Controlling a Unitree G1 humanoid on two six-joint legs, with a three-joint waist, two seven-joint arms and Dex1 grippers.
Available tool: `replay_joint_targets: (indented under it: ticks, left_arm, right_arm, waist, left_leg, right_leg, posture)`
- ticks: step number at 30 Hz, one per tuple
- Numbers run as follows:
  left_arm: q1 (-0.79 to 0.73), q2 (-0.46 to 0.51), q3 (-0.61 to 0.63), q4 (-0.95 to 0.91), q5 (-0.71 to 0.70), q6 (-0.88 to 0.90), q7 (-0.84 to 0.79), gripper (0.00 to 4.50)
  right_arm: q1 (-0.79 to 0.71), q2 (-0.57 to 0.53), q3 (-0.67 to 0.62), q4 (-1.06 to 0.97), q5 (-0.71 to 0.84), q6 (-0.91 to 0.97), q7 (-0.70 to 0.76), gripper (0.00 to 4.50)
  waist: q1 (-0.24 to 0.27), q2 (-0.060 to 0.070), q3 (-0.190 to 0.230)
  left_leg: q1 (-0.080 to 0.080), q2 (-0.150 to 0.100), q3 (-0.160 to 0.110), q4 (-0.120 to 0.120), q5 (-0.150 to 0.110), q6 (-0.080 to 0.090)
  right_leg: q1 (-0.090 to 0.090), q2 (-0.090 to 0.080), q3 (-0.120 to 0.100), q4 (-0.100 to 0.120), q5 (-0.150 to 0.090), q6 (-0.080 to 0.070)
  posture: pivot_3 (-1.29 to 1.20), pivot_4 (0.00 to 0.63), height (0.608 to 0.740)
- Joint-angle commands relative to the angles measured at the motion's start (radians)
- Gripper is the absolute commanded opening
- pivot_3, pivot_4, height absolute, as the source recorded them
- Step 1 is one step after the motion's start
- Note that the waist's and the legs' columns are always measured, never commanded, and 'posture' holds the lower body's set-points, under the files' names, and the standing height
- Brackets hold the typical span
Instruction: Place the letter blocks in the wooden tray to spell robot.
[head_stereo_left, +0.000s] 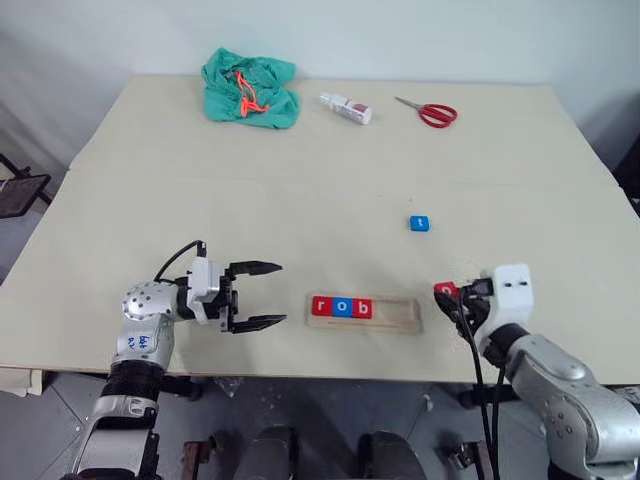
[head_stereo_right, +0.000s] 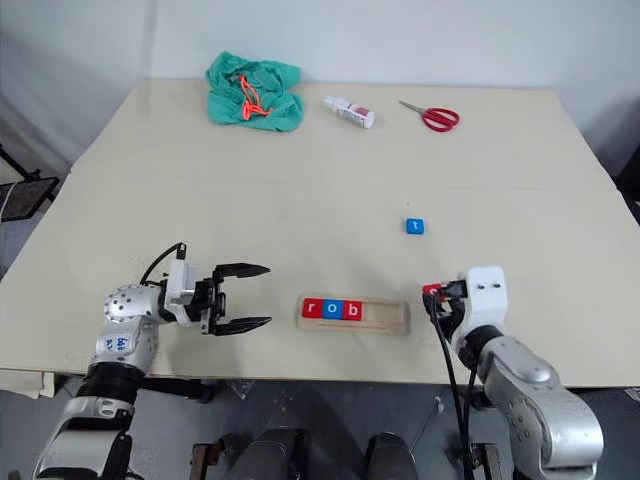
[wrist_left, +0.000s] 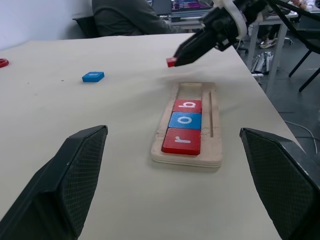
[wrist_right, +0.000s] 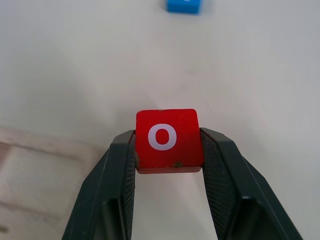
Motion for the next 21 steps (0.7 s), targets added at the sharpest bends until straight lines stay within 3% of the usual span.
replay_joint_targets:
  ticks: [1,4,5,12,19,21]
  left_arm:
    - [-0.015,-0.002,0.003,0.011,0.001,-0.018,-0.017,4.50]
    - [-0.019,-0.003,0.004,0.014,0.001,-0.020,-0.020,4.50]
    - [-0.017,-0.002,0.005,0.012,0.001,-0.019,-0.020,4.50]
    - [0.005,0.008,0.012,-0.017,-0.005,-0.011,-0.014,4.50]
    - [0.023,0.011,0.016,-0.035,-0.007,-0.009,-0.004,4.50]
    - [0.034,0.009,0.019,-0.048,-0.008,-0.009,0.006,4.50]
  right_arm:
    - [0.005,0.013,-0.020,-0.044,0.001,0.004,-0.029,1.45]
    - [0.004,0.013,-0.020,-0.041,0.000,0.001,-0.038,1.45]
    - [0.006,0.009,-0.015,-0.041,0.002,-0.007,-0.032,2.18]
    - [0.036,-0.053,-0.031,-0.063,0.060,-0.006,0.058,4.47]
    - [0.089,-0.286,-0.036,-0.022,0.110,-0.136,0.328,4.47]
    - [0.106,-0.448,-0.020,0.089,0.057,-0.300,0.539,4.47]
  waist:
    - [-0.001,0.000,0.000]
    - [-0.003,0.000,0.000]
    - [-0.002,0.000,0.000]
    - [0.000,0.000,0.000]
    - [0.000,0.000,0.000]
    - [0.001,0.000,0.000]
  left_leg:
    - [0.000,0.000,0.000,0.000,0.000,0.000]
    - [0.000,0.000,0.000,0.000,0.000,0.000]
    - [0.000,0.001,0.000,0.000,0.000,0.000]
    - [0.000,0.000,0.000,0.000,0.000,0.000]
    - [0.000,0.000,0.000,0.000,0.000,0.000]
    - [0.000,0.000,0.001,0.000,0.000,0.000]
  right_leg:
    - [0.000,0.000,0.000,0.000,0.000,0.000]
    - [0.000,0.000,0.000,0.000,0.000,0.000]
    - [0.000,0.000,0.000,0.000,0.000,0.000]
    - [0.000,0.000,0.000,0.000,0.000,0.000]
    - [0.001,0.000,0.000,-0.001,0.000,0.000]
    - [0.001,0.000,0.000,-0.001,0.000,0.000]
  posture:
    - [0.00,0.150,0.740]
    - [0.00,0.150,0.740]
    - [0.00,0.150,0.740]
    - [0.00,0.150,0.740]
    - [0.00,0.150,0.740]
    - [0.00,0.150,0.740]
